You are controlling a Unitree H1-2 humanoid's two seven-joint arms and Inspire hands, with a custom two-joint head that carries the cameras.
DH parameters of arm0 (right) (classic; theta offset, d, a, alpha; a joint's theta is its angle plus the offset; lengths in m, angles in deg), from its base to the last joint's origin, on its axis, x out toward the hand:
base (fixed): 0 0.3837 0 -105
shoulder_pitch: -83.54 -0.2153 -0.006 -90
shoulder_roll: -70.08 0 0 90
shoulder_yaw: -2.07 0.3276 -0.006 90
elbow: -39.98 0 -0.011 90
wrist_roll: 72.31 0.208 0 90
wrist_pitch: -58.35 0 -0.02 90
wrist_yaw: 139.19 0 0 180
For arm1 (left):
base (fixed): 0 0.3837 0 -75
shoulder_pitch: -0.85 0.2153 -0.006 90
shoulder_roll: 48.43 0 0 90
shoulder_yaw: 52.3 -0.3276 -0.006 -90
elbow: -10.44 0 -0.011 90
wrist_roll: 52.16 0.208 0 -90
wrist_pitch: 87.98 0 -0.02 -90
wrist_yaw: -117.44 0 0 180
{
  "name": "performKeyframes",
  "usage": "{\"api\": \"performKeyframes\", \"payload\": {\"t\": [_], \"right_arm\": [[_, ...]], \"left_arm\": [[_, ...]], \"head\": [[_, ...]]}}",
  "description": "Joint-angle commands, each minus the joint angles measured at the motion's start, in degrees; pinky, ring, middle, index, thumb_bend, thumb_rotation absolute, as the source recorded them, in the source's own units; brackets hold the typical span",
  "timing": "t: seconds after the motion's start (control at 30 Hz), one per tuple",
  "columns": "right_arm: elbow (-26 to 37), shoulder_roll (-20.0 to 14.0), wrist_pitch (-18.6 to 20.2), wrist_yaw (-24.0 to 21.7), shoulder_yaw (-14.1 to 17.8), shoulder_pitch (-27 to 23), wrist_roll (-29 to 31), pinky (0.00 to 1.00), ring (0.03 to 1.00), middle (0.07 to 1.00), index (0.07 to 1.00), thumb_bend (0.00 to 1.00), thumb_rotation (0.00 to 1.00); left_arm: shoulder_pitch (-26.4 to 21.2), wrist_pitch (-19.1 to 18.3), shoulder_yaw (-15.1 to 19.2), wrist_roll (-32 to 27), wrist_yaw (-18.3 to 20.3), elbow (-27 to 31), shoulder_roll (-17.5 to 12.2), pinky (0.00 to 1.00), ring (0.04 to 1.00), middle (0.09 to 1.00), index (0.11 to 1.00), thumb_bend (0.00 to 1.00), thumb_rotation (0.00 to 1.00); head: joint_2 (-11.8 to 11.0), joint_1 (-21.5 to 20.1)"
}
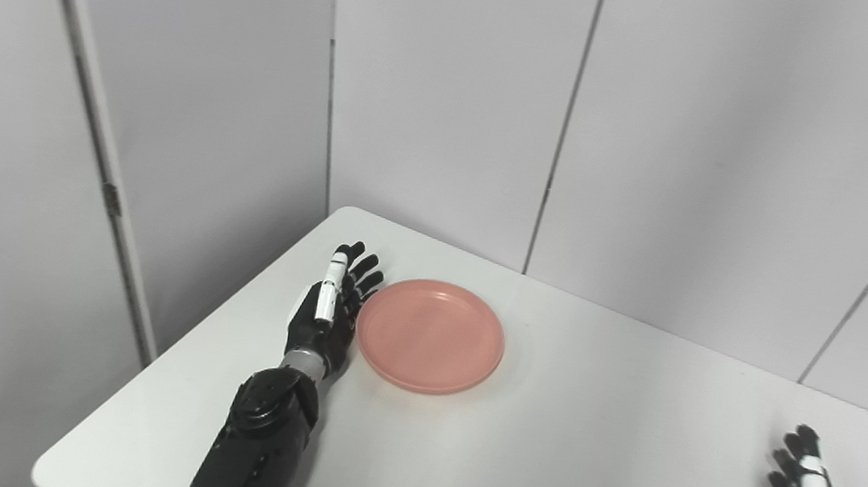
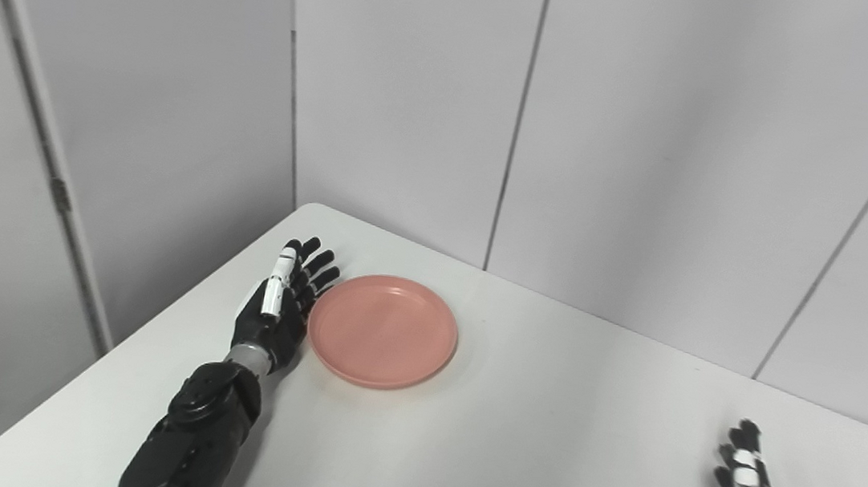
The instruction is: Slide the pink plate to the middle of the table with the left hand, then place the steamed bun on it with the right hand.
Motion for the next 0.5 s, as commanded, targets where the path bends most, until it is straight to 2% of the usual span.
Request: {"api": "performKeyframes", "payload": {"t": [0.0,0.17,0.2,0.4,0.47], "right_arm": [[-3.1,1.6,-3.1,0.1,-0.6,3.0,0.0,1.00,0.985,0.989,0.993,0.16,1.00],[-4.3,2.6,-4.0,1.1,-0.7,3.0,-1.0,0.98,0.963,0.969,0.972,0.21,1.00],[-4.4,2.8,-4.1,1.3,-0.8,3.1,-1.2,0.98,0.962,0.968,0.972,0.22,1.00],[-4.4,4.1,-4.3,2.0,-1.3,3.4,-2.4,0.97,0.959,0.964,0.971,0.24,1.00],[-4.1,4.3,-3.6,2.0,-1.7,3.5,-2.9,0.98,0.972,0.978,0.986,0.22,1.00]], "left_arm": [[0.9,-4.6,-1.8,0.0,1.1,-0.8,1.7,0.92,0.913,0.928,0.928,0.41,1.00],[2.0,-7.0,-4.9,0.7,2.6,1.3,3.0,0.90,0.906,0.916,0.922,0.41,1.00],[2.4,-7.5,-5.7,0.7,3.1,2.0,3.3,0.90,0.905,0.916,0.921,0.41,1.00],[4.4,-10.5,-8.8,-0.2,6.3,5.6,4.3,0.93,0.928,0.931,0.934,0.39,1.00],[5.1,-11.6,-10.1,-0.2,7.3,6.8,4.7,0.96,0.945,0.956,0.962,0.37,1.00]], "head": [[0.2,-1.5],[0.4,-4.7],[0.3,-6.6],[-0.2,-10.5],[-0.2,-11.8]]}}
